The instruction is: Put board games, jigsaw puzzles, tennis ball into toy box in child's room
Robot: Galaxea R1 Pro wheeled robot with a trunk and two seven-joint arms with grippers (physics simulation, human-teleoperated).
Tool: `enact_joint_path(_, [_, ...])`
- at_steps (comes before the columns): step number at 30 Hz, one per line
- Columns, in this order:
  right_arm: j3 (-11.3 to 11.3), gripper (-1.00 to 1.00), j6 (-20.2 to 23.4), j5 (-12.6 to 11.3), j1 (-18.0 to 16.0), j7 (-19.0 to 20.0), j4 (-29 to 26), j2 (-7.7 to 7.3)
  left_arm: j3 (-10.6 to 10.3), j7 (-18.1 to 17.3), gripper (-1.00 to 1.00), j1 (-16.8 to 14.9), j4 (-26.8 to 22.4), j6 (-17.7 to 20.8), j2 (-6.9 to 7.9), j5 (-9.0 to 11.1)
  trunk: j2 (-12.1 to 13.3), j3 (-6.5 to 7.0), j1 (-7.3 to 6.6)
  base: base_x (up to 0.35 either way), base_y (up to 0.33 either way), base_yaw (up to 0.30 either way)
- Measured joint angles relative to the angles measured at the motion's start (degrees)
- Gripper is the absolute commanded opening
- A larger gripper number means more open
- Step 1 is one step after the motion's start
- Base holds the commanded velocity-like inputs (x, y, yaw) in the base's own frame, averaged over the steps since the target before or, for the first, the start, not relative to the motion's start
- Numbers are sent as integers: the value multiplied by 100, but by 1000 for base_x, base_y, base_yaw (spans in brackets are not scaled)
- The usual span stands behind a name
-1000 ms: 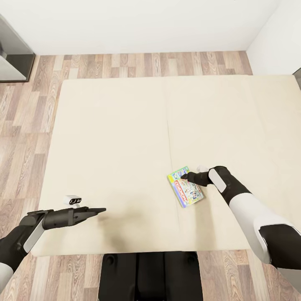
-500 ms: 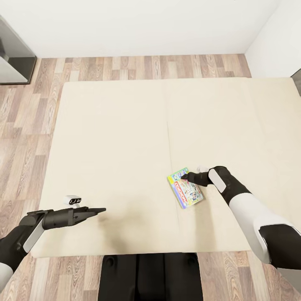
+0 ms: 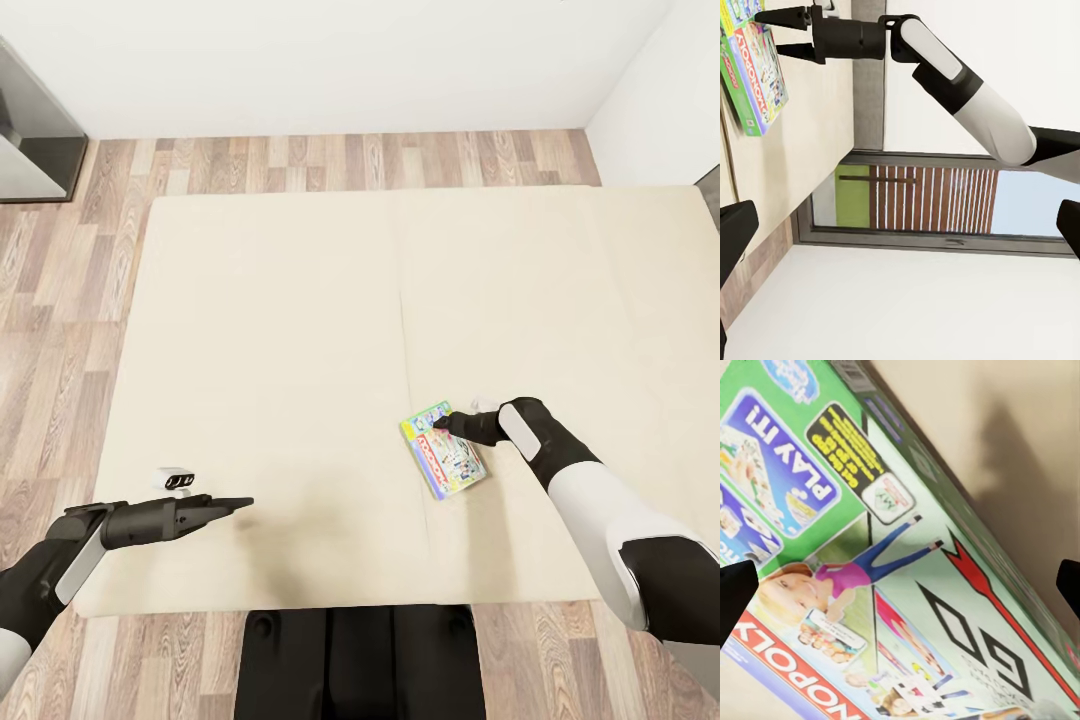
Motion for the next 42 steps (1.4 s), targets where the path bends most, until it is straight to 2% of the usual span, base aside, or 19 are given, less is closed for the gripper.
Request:
enact_joint_path(29, [0, 100, 0, 2, 0, -1, 0, 2, 0, 0, 100, 0, -1, 0, 0, -3, 0, 19, 0, 0, 41, 0])
enact_joint_path(42, [1, 100, -2, 5, 0, -1, 1, 2, 1, 1, 100, 1, -3, 0, 0, -5, 0, 19, 0, 0, 144, 0])
